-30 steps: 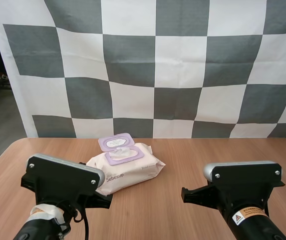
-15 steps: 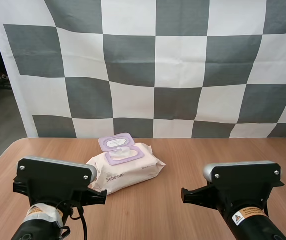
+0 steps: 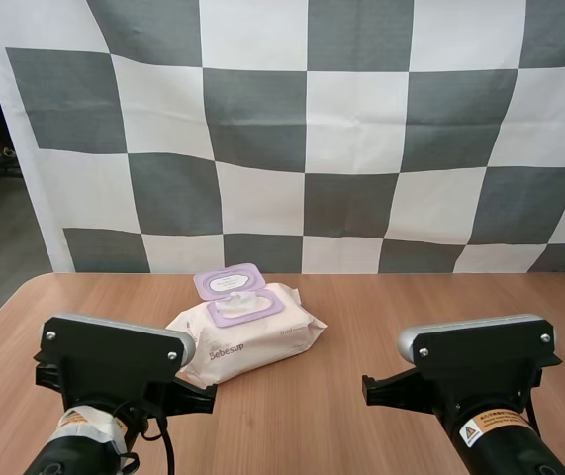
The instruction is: Open the wet wipes lid
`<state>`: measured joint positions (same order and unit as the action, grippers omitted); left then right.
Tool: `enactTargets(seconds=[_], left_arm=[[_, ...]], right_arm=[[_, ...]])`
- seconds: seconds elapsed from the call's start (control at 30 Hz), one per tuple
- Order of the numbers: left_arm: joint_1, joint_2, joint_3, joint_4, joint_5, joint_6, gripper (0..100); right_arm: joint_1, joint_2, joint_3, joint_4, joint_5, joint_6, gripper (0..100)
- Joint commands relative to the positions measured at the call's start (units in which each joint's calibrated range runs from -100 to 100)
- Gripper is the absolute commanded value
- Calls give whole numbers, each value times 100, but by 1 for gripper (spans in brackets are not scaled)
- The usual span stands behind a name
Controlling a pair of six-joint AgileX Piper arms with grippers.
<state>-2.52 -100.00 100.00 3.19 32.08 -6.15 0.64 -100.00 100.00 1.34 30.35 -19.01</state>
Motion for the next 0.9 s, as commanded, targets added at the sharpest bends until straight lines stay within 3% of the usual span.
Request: enactTargets(seconds=[0.0, 0.17, 0.27, 0.43, 0.53, 0.7, 0.87], left_arm=[[-54, 0, 0, -98, -20, -16, 1], [-191, 0, 0, -319, -113, -16, 1], [-199, 0, 0, -638, -200, -66, 1], [-199, 0, 0, -542, -212, -211, 1], [-110, 0, 0, -468, -212, -193, 1], [192, 0, 0, -420, -196, -193, 1], [217, 0, 0, -398, -196, -193, 1]], right_arm=[[1, 0, 0, 88, 7, 1, 0], [1, 0, 0, 88, 7, 1, 0], [1, 0, 0, 88, 7, 1, 0], [1, 0, 0, 88, 122, 1, 0], [1, 0, 0, 88, 122, 1, 0], [1, 0, 0, 88, 122, 1, 0], [1, 0, 0, 88, 125, 43, 0]])
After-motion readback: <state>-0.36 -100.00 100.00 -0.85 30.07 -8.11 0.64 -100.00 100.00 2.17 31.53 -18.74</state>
